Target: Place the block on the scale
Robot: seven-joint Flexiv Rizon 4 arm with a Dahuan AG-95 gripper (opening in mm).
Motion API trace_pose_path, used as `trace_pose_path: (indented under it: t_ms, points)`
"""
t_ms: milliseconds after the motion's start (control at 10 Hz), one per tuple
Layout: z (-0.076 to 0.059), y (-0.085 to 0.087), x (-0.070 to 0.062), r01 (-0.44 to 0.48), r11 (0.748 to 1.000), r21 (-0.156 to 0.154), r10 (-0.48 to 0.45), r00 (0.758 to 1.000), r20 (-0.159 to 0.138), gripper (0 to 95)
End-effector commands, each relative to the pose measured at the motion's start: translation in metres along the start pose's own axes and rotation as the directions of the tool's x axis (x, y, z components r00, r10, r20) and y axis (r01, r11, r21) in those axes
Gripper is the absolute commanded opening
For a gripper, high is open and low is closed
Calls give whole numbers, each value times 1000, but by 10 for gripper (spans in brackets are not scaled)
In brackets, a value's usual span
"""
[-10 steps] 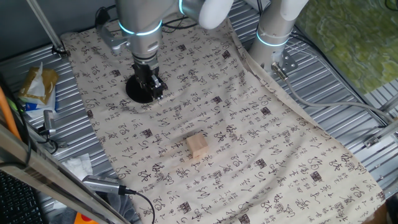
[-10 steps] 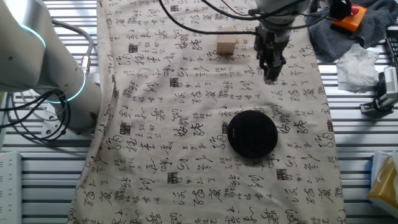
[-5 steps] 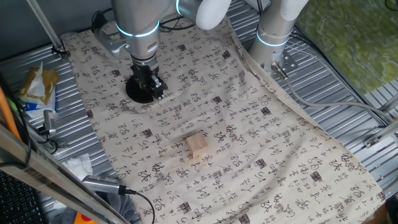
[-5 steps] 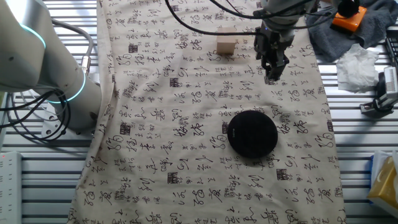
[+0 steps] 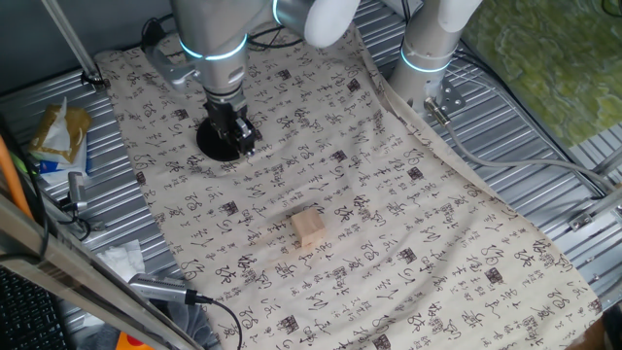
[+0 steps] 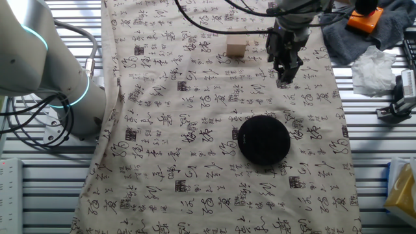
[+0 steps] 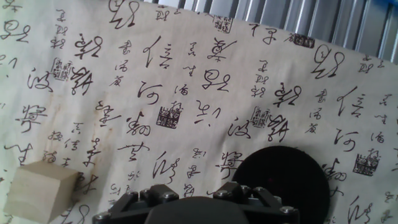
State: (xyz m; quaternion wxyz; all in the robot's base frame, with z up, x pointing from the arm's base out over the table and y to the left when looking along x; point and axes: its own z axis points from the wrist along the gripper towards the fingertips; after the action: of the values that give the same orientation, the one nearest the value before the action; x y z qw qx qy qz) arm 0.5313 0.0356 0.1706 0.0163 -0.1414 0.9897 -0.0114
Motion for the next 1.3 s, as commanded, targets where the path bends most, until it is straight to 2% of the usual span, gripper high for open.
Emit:
trace_pose_path:
  t_ms: [100, 400, 500, 700, 900, 1100, 1300]
  points:
    - [-1, 0, 2, 40, 999, -12, -40, 999, 3, 570]
    - [-1, 0, 2, 42, 999, -2, -42, 999, -12, 570]
    - [0, 1, 2, 37, 999, -13, -37, 999, -28, 570]
    - [0, 7, 0, 32, 999, -36, -33, 999, -24, 570]
    - [0, 22, -4, -13, 998, -61, 12, 1000, -20, 570]
    - [5, 42, -3, -54, 997, -61, 53, 998, -16, 570]
    - [12, 59, 0, -74, 995, -60, 74, 997, 6, 570]
